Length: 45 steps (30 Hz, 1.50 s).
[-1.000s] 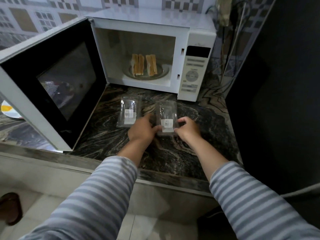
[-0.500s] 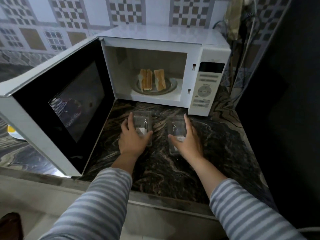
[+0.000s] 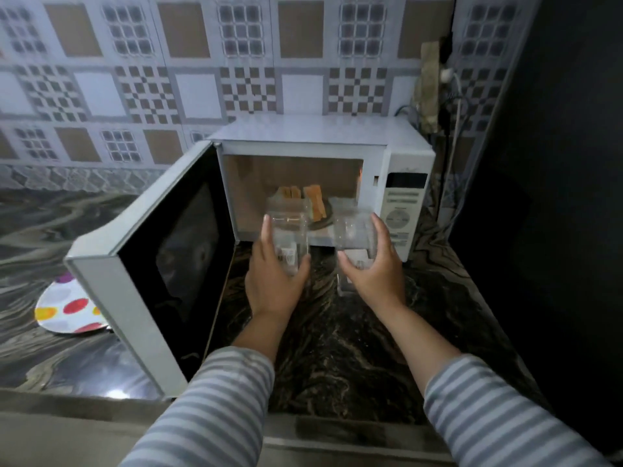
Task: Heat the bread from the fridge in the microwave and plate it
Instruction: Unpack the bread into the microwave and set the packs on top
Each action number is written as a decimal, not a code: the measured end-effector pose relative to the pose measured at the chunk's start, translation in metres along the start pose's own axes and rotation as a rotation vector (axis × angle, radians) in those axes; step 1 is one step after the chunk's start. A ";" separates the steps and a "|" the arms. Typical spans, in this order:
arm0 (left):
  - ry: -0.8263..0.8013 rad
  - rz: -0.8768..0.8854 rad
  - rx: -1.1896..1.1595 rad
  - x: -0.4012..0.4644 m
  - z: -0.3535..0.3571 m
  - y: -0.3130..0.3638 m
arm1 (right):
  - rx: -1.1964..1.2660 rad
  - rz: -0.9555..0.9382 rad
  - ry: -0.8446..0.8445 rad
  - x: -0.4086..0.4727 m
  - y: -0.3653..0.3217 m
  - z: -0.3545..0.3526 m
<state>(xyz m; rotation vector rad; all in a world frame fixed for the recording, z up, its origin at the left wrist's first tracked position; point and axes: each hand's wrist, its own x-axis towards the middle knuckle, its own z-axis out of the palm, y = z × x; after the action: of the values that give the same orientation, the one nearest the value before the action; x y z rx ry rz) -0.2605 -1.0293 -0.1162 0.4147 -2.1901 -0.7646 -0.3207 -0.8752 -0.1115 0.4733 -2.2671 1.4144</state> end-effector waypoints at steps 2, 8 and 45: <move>0.071 0.063 -0.088 0.019 -0.010 0.014 | 0.005 -0.045 0.043 0.015 -0.019 -0.004; 0.112 0.092 -0.031 0.083 -0.033 0.050 | 0.051 -0.063 0.039 0.071 -0.062 -0.020; -0.274 -0.039 0.250 0.302 -0.024 0.070 | -0.474 0.140 -0.181 0.278 -0.097 0.027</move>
<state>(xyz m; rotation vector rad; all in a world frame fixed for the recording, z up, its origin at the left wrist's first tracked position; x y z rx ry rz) -0.4439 -1.1385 0.1099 0.5025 -2.5542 -0.5974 -0.5143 -0.9581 0.0961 0.3009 -2.7167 0.8680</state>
